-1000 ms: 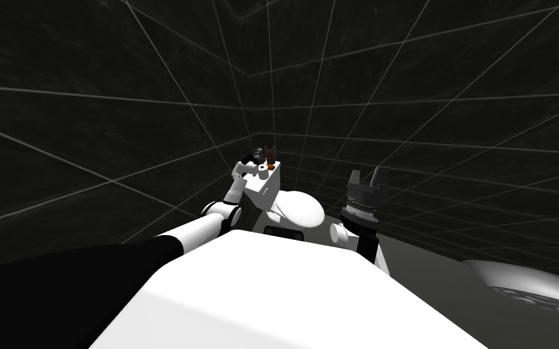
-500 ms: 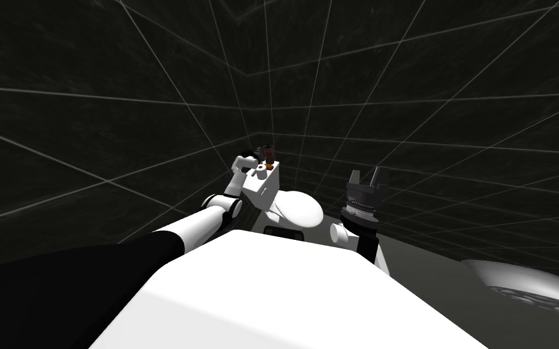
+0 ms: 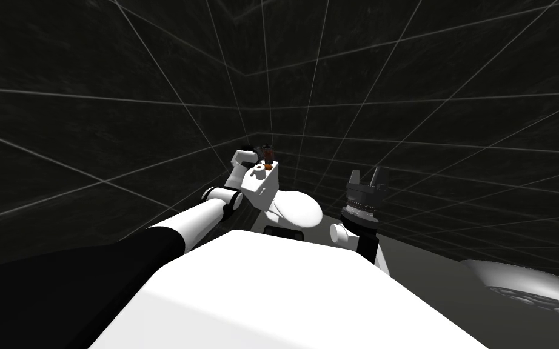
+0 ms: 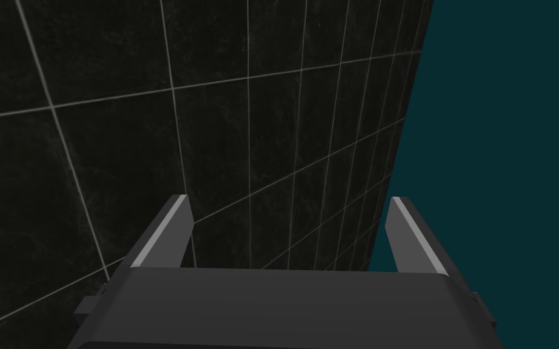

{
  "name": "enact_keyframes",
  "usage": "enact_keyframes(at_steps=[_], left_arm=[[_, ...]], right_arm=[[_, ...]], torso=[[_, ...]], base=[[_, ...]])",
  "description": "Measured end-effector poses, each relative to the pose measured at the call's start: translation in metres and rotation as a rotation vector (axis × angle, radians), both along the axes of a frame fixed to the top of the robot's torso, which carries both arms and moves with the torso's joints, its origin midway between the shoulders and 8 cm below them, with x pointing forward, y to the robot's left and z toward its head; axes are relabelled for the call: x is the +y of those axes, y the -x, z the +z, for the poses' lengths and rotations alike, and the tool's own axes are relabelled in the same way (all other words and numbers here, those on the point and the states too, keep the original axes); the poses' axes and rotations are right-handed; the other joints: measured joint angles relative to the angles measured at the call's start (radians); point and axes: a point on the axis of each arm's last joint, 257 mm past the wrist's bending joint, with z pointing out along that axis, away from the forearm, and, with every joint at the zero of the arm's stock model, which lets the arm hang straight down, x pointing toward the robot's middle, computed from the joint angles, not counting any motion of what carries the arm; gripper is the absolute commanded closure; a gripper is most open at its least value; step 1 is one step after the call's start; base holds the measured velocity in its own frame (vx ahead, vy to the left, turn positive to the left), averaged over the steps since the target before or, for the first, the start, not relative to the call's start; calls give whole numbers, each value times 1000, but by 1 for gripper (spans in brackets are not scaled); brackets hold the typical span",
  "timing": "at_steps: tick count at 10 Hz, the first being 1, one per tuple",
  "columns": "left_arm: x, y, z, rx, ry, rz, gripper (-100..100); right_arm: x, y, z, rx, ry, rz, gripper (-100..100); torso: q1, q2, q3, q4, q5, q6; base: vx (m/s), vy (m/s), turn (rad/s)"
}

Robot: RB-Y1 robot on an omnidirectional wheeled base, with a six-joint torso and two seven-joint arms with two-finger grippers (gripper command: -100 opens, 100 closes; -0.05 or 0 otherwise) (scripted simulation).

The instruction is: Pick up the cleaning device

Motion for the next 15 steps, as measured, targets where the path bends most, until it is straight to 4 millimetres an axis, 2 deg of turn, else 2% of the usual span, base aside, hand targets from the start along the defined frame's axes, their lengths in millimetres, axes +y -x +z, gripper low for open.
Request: enact_keyframes(at_steps=[10,15], left_arm=[[20,-2,-5,262,147,99,-100],[26,11,-15,407,225,150,-100]], right_arm=[[0,0,0,0,0,0,0],[0,0,0,0,0,0,0]], torso=[[0,1,0,0,0,0],[1,1,0,0,0,0]], base=[[-2,-12,5],[-7,-6,7]])
